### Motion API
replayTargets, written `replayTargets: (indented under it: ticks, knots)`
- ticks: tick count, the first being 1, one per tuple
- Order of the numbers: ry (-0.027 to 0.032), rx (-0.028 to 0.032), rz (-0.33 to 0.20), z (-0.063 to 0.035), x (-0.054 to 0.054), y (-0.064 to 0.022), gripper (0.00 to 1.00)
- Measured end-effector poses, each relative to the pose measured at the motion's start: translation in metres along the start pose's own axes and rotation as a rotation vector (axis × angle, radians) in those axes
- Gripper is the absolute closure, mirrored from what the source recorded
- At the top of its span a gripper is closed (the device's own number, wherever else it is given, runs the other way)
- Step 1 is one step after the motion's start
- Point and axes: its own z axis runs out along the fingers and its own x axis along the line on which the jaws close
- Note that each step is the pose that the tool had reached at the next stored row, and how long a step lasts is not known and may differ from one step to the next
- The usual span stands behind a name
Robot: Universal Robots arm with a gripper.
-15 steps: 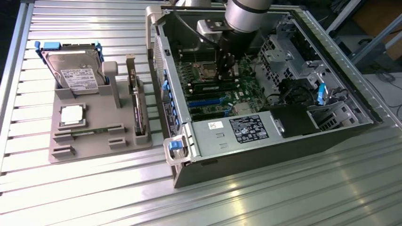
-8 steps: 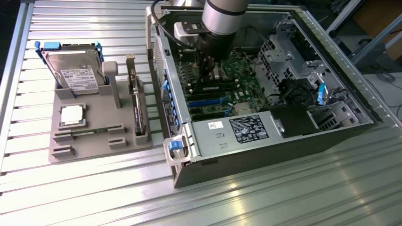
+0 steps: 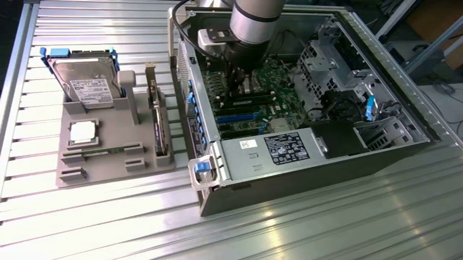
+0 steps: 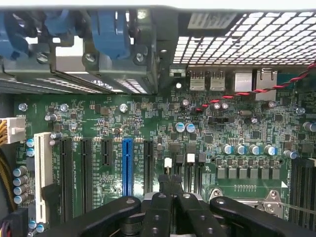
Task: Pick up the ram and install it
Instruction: 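Press down the ram until it locks into place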
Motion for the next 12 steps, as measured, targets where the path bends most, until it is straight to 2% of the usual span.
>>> replayTargets:
  ticks: [3,5,7,8,10,12]
  knots:
    - [-0.0024,0.0015,0.0,-0.0017,0.0,-0.0004,0.89]
    - [-0.0008,0.0005,0.0,-0.0081,0.0,-0.0014,0.89]
    - [-0.001,0.0006,0.0,-0.0095,0.0,-0.0087,0.89]
    - [-0.001,0.0005,0.0,-0.0097,0.0,-0.0147,0.89]
    - [-0.0012,-0.0016,0.0,-0.0101,0.001,-0.0393,0.89]
    - [-0.0013,-0.0059,0.0,-0.0104,0.001,-0.0575,0.89]
